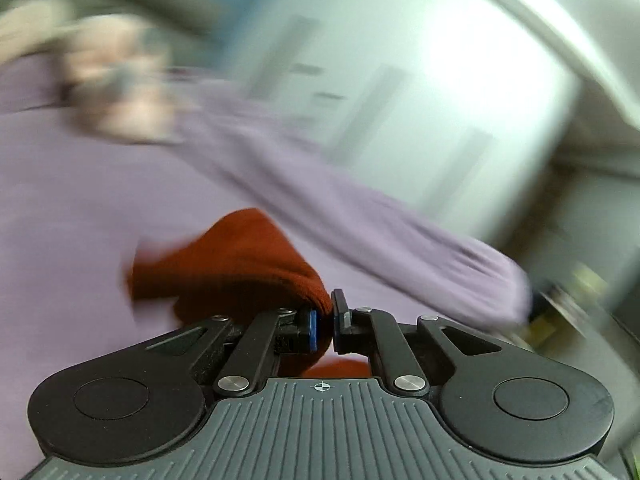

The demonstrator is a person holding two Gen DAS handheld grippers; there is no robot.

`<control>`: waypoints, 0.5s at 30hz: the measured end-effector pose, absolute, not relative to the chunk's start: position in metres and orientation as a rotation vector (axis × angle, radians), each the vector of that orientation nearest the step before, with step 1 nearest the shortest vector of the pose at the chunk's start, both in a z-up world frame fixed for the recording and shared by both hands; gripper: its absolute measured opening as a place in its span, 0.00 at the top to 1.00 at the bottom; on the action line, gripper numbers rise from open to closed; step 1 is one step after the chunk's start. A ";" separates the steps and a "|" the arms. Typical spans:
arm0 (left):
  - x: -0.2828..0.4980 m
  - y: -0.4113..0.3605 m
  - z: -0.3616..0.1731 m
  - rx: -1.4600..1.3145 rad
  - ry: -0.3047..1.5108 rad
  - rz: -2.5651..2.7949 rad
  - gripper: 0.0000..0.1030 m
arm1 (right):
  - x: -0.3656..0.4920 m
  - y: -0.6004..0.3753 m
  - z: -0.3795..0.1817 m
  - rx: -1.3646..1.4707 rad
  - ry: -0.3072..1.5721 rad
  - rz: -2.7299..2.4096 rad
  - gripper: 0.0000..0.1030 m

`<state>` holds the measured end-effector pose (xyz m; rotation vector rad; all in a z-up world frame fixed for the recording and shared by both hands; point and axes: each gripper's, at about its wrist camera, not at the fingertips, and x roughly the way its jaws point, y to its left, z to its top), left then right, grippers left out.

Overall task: Fold small clothes
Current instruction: 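Fold the held sleeve across the cardigan body and open the left tool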

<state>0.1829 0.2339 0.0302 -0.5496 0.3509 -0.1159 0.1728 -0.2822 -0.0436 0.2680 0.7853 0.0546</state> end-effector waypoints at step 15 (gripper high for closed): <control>0.204 0.109 -0.071 -0.422 0.758 -0.132 0.50 | 0.232 -0.287 -0.034 0.359 0.765 0.214 0.45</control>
